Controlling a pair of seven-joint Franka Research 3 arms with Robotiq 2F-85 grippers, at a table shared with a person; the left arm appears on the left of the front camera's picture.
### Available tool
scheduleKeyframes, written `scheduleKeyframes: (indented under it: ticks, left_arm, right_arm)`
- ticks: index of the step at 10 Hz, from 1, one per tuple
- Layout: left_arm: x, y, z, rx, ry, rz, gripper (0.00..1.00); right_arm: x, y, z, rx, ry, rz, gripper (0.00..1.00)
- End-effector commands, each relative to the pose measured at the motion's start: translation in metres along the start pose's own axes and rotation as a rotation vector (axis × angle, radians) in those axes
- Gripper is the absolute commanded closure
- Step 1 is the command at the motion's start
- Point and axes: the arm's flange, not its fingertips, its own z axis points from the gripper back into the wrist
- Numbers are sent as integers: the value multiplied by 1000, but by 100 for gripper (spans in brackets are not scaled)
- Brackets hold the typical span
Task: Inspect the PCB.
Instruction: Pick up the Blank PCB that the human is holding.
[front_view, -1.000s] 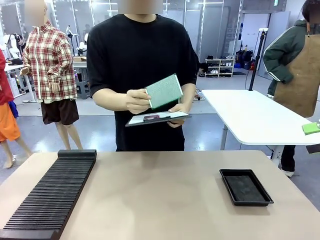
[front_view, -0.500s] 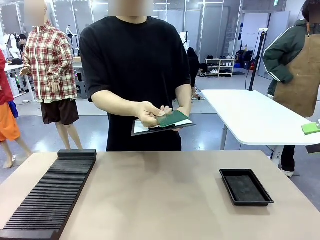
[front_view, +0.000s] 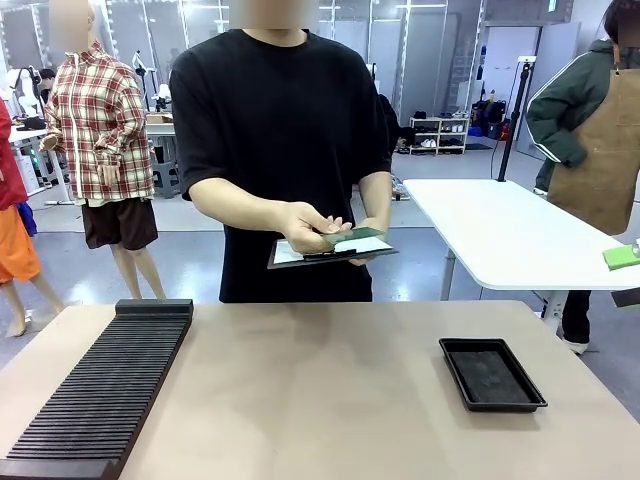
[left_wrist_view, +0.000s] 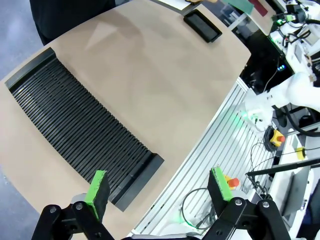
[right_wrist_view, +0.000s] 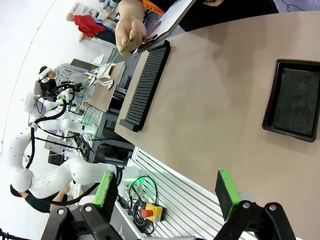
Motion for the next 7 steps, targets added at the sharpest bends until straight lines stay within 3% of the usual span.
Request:
scheduleKeyframes:
  ticks: [1, 3, 4, 7]
  left_arm:
    - [4, 1, 3, 16, 16, 14, 0]
    - [4, 1, 3, 16, 16, 14, 0]
    - [4, 1, 3, 16, 16, 14, 0]
    - [4, 1, 3, 16, 16, 14, 0]
  right_arm:
    - [0, 0, 0, 9, 1, 1, 0]
    - [0, 0, 0, 0, 0, 0, 0]
    - [12, 21, 3, 64, 53, -29, 0]
    - [68, 36, -55, 74, 205, -291, 0]
